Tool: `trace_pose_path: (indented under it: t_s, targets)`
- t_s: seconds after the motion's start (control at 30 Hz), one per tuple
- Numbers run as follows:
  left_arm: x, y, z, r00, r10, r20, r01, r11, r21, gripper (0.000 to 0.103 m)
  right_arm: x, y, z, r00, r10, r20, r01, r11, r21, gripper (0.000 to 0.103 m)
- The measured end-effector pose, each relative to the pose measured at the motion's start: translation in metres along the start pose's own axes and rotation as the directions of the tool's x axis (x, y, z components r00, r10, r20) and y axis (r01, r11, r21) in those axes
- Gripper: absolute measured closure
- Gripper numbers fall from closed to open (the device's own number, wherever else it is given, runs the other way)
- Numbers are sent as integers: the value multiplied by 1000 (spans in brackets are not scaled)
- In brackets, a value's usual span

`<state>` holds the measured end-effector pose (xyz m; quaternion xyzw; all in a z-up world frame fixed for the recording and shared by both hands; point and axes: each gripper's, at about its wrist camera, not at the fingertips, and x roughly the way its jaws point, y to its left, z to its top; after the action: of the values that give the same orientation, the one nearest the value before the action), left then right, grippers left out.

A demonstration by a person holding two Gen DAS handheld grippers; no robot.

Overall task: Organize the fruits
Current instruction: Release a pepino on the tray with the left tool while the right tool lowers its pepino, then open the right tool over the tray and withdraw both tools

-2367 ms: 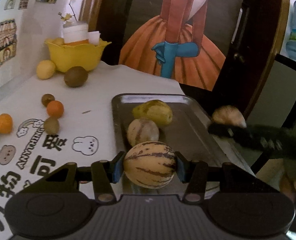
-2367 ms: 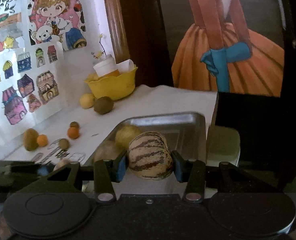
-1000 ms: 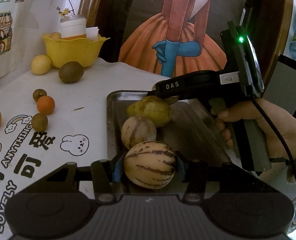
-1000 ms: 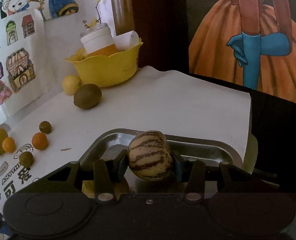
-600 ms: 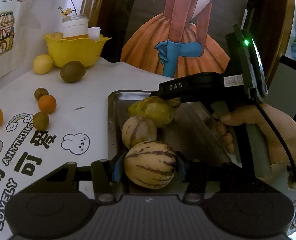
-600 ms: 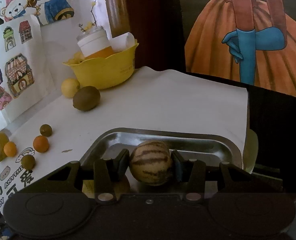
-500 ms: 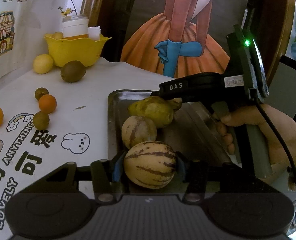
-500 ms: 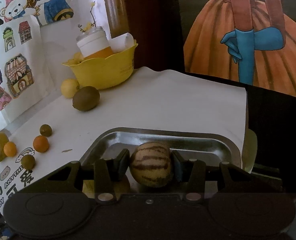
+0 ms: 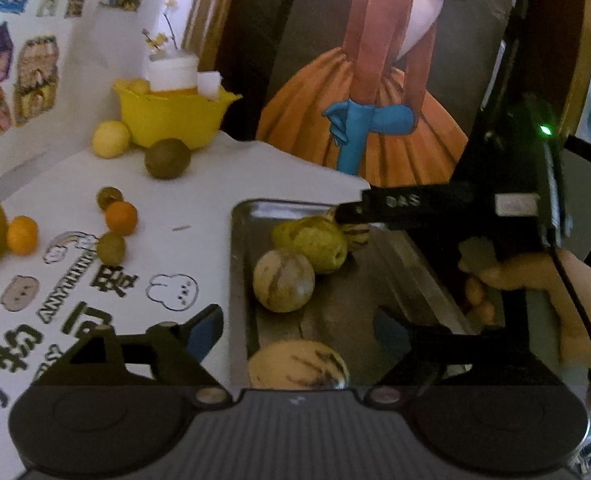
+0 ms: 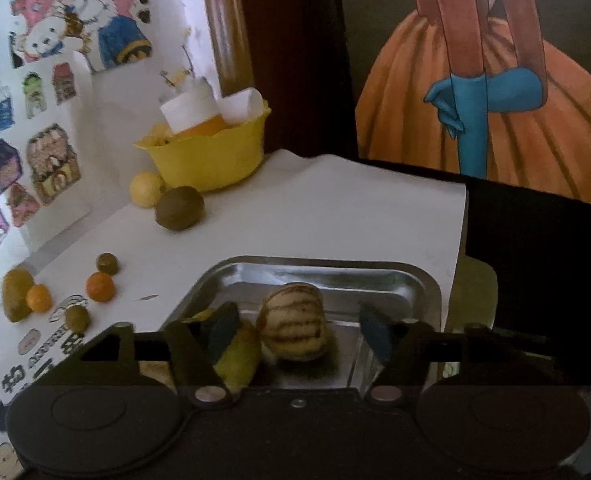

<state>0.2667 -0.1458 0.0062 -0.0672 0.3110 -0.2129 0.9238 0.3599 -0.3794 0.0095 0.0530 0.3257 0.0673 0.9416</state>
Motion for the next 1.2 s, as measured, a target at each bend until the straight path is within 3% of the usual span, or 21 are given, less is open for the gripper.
trace_pose_path:
  t_s: [0.17,0.63,0.93,1.2]
  targets:
    - [-26,3,-2,999,20,32,-19,999,-30,4,-32,10,-2,999,6,53,-4,999,-37,19]
    - [-99,30,-16,990,125,70,-113,982,-150,0,-122,41,-21,991,54,119,-45,996,-80,1]
    - [-136,55,-31,975,221,22,-215,962,-170,0,-159,89,-57,992,125,-5,-125,980,-157,1]
    - [-167,94,-49,952,304,-38,-306,933,-189,0,-167,137,-86,965,222,-141,-246,952,-183,1]
